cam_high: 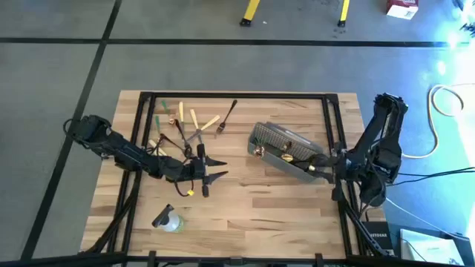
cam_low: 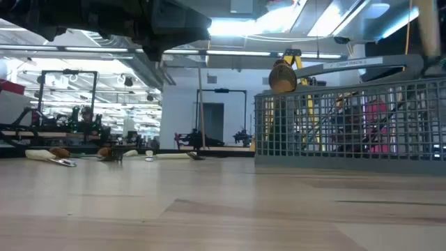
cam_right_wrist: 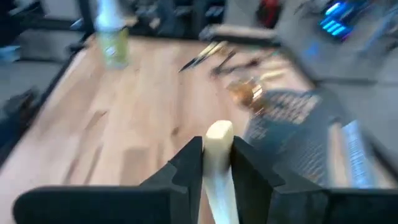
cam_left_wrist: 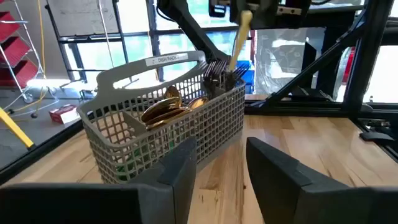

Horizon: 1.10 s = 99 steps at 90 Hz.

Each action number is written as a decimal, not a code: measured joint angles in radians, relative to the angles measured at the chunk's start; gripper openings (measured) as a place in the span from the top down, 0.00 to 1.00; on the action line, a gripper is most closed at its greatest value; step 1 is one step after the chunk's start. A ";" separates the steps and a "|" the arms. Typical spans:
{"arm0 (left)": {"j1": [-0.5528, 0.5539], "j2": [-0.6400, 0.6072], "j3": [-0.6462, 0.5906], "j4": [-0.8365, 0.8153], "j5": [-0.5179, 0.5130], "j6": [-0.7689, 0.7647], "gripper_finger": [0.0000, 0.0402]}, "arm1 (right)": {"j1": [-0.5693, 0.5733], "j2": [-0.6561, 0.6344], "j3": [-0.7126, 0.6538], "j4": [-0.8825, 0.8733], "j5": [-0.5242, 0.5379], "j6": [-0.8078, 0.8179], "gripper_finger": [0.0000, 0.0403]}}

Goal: Sort silverware
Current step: Put the silver knife into the cutlery rack

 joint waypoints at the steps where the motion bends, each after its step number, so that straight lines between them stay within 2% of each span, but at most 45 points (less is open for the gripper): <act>1: 0.000 0.000 0.000 0.000 0.000 0.000 0.69 | 0.000 -0.003 0.000 0.000 -0.011 0.001 0.85; 32: 0.000 0.000 0.000 -0.001 0.000 -0.016 0.69 | 0.000 -0.107 0.000 -0.037 -0.219 -0.003 0.85; 58: 0.000 0.000 0.000 -0.004 0.000 -0.017 0.69 | 0.000 -0.166 0.000 -0.049 -0.245 0.001 0.84; 74: 0.001 0.000 0.000 0.001 0.000 -0.011 0.69 | -0.001 -0.176 0.001 -0.059 -0.245 0.008 0.72; 87: 0.001 0.000 0.000 -0.003 -0.001 0.009 0.69 | -0.001 -0.177 0.001 -0.154 -0.254 0.106 0.60; 99: 0.018 0.000 0.000 -0.010 -0.049 0.009 0.69 | -0.001 -0.176 0.002 -0.135 -0.221 0.097 0.54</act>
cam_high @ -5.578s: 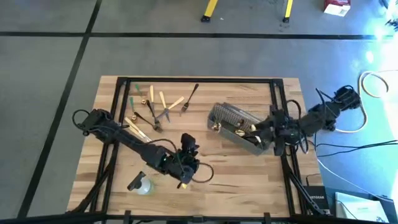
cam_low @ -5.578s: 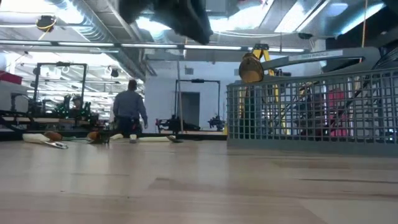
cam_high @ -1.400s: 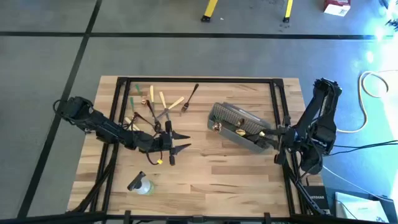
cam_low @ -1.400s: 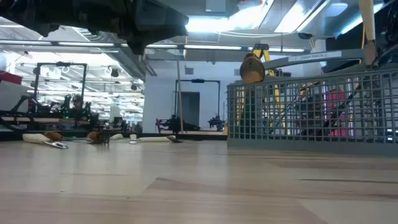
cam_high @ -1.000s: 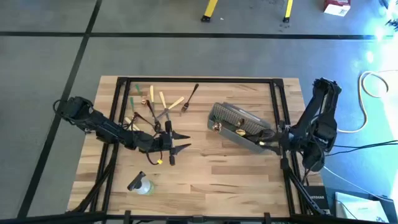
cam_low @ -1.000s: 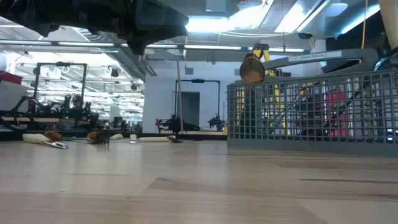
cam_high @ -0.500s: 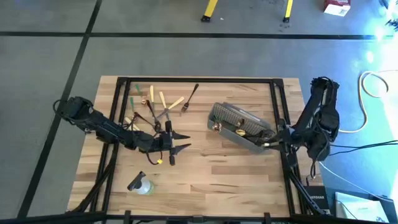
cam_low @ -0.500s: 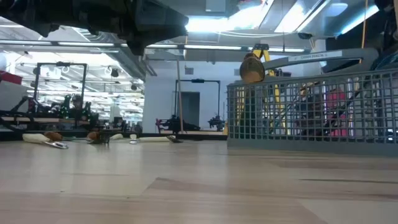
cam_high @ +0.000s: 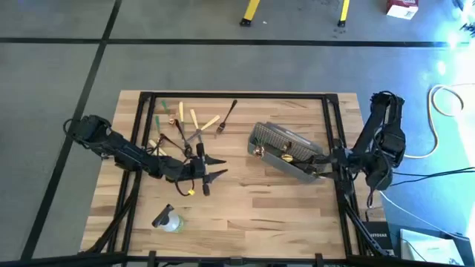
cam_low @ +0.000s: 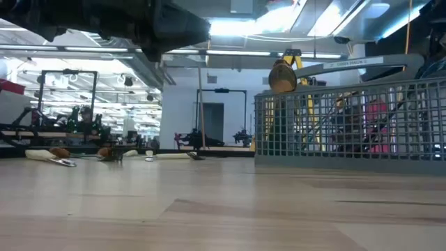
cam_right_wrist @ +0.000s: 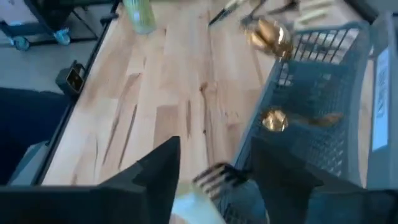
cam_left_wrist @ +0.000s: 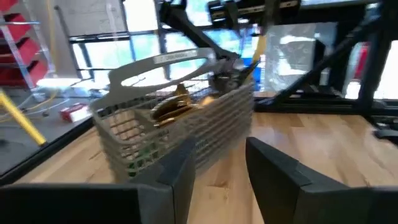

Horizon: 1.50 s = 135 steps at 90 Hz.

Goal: Sort silverware
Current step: Put the silver knife into the cutlery rack

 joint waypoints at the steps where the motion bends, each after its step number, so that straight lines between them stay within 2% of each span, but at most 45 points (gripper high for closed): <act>1: 0.004 0.000 0.000 0.000 -0.002 -0.001 0.69 | 0.000 0.000 0.001 0.003 0.003 -0.004 0.54; 9: 0.042 -0.002 0.000 -0.018 -0.007 -0.015 0.69 | 0.000 0.005 0.022 0.043 0.050 -0.062 0.54; 19: 0.112 -0.023 0.001 -0.093 -0.007 -0.064 0.69 | 0.000 0.008 0.055 0.154 0.114 -0.224 0.53; 38: 0.269 -0.075 0.038 -0.432 -0.007 -0.155 0.69 | 0.000 0.008 0.070 0.438 0.153 -0.602 0.53; 46: 0.355 -0.066 0.074 -0.552 -0.007 -0.185 0.69 | 0.000 0.014 0.070 0.470 0.154 -0.651 0.53; 54: 0.448 -0.037 0.086 -0.606 -0.007 -0.177 0.69 | 0.000 0.022 0.070 0.480 0.157 -0.654 0.53; 64: 0.553 0.007 0.086 -0.595 0.027 -0.171 0.69 | 0.000 0.042 0.070 0.481 0.160 -0.654 0.53; 90: 0.724 0.169 0.086 -0.468 0.318 -0.221 0.69 | 0.000 0.107 0.069 0.483 0.162 -0.682 0.53; 107: 0.770 0.269 0.085 -0.417 0.311 -0.211 0.69 | 0.000 0.127 0.069 0.482 0.162 -0.683 0.55; 121: 0.781 0.299 0.085 -0.341 0.366 -0.155 0.69 | 0.000 0.130 0.069 0.482 0.162 -0.684 0.57; 135: 0.831 0.340 0.085 -0.334 0.370 -0.156 0.69 | 0.000 0.132 0.069 0.482 0.162 -0.684 0.58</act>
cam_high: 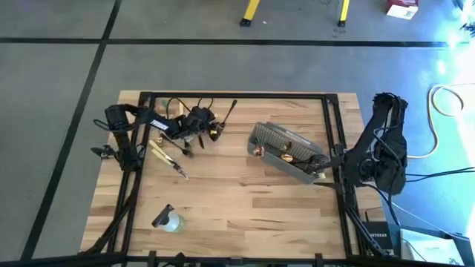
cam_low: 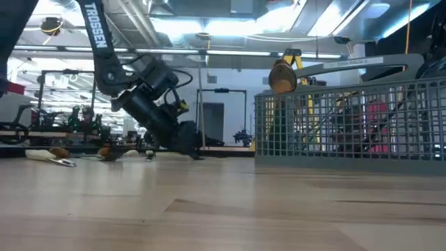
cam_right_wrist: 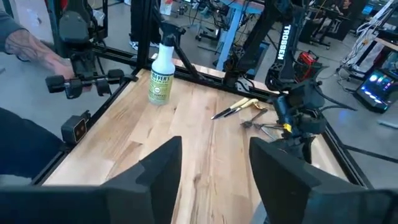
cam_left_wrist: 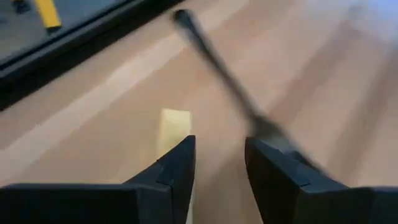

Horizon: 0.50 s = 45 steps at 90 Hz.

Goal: Sort silverware
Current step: Put the silver knife into the cutlery rack

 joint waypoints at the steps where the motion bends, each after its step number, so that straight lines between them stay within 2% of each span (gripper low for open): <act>1: 0.003 0.003 0.000 0.003 0.000 0.000 0.69 | 0.000 0.000 0.000 0.000 0.000 0.000 0.58; 19: 0.025 0.047 0.003 0.058 0.059 0.032 0.69 | 0.000 0.008 0.000 0.000 0.016 0.000 0.58; 45: 0.005 0.071 0.001 0.095 0.056 -0.016 0.69 | 0.000 0.014 0.000 0.000 0.014 0.003 0.58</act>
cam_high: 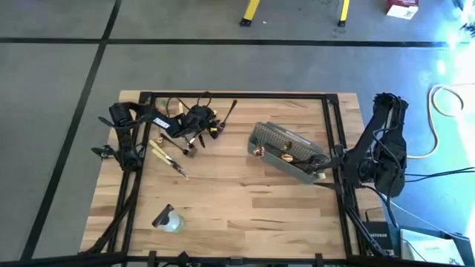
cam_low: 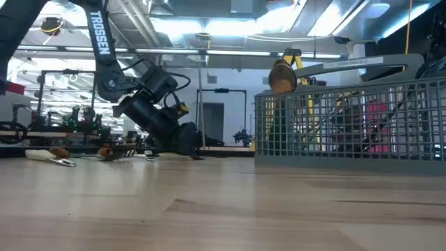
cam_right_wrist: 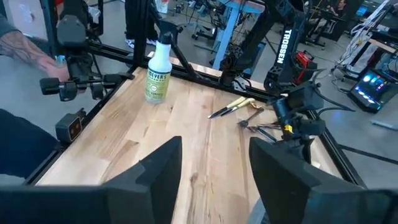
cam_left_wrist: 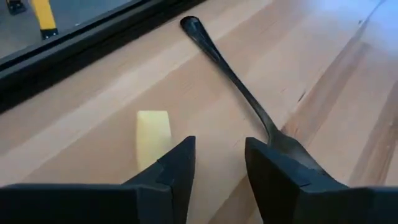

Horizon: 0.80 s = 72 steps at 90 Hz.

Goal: Sort silverware
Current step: Put the silver knife into the cutlery rack

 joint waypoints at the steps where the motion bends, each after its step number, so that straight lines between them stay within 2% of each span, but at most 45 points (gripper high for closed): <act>1: -0.002 0.000 0.000 0.004 0.001 -0.005 0.69 | 0.000 0.000 0.000 0.000 0.000 0.000 0.58; 15: -0.021 0.000 -0.001 0.018 0.054 -0.071 0.69 | 0.000 0.002 0.000 0.000 -0.005 0.002 0.58; 36: -0.092 -0.013 -0.003 0.036 0.022 -0.086 0.69 | 0.000 0.003 0.000 0.000 -0.008 0.006 0.58; 46: -0.134 -0.055 -0.005 0.063 -0.082 -0.083 0.69 | 0.000 0.003 0.000 -0.001 -0.009 0.006 0.58; 61: -0.174 -0.098 -0.005 0.067 -0.402 -0.072 0.69 | 0.000 0.003 0.000 -0.003 -0.010 0.003 0.58; 66: -0.165 -0.098 -0.005 0.028 -0.419 -0.069 0.69 | 0.000 0.003 0.000 -0.004 -0.010 0.002 0.58; 72: -0.133 -0.098 -0.004 -0.054 -0.377 -0.086 0.69 | 0.000 0.003 0.000 -0.004 -0.010 0.002 0.58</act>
